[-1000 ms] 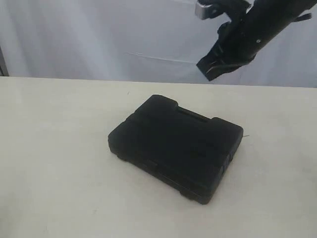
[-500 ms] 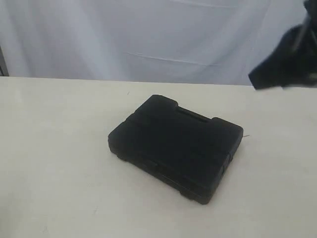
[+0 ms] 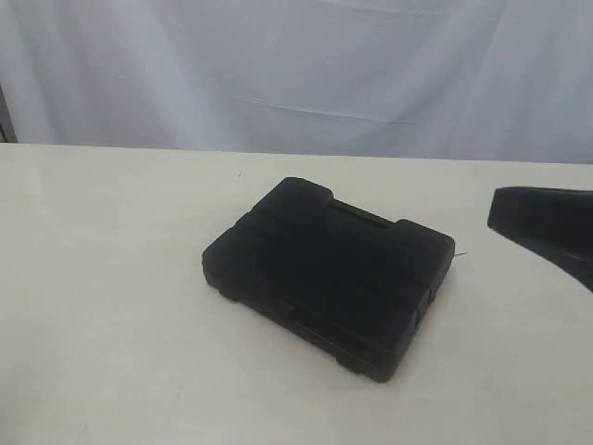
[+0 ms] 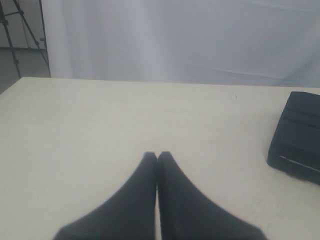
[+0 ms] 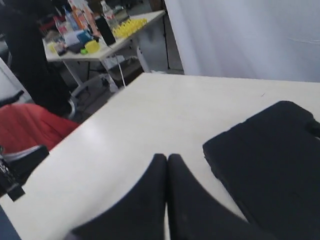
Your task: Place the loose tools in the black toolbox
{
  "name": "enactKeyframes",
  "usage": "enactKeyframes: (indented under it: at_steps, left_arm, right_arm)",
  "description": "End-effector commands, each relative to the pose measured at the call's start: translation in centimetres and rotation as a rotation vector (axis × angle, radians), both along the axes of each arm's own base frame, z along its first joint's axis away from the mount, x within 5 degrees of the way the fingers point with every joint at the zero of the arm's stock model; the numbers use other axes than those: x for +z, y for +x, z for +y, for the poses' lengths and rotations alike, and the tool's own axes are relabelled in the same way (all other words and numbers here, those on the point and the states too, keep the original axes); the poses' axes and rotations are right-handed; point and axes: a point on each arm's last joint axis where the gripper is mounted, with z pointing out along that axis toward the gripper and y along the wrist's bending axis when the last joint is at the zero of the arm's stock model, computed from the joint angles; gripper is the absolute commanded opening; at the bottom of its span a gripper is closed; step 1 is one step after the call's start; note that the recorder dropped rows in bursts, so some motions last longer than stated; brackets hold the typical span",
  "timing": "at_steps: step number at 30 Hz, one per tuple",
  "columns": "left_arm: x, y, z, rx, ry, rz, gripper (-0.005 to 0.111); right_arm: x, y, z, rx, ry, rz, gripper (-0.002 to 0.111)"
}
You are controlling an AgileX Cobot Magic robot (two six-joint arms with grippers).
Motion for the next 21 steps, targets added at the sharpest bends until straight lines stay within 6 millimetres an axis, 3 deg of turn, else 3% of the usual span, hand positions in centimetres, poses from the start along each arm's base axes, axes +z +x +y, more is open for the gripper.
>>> enactKeyframes:
  at_steps: [1,11,17,21]
  left_arm:
    - [-0.1,0.0,0.0,-0.002,-0.003,0.0,0.0]
    - [-0.1,0.0,0.0,-0.002,-0.003,0.0,0.0]
    - [-0.1,0.0,0.0,-0.002,-0.003,0.0,0.0]
    - [-0.1,0.0,0.0,-0.002,-0.003,0.0,0.0]
  right_arm:
    - [0.8,-0.7,-0.3,-0.043,0.058,-0.089,-0.001]
    - [1.4,-1.3,-1.3,-0.111,-0.159,-0.219,-0.001]
    - [-1.7,-1.2,-2.4,-0.207,-0.184,-0.159,-0.001]
    - [-4.9,-2.1,-3.8,-0.346,-0.195,-0.122,-0.001]
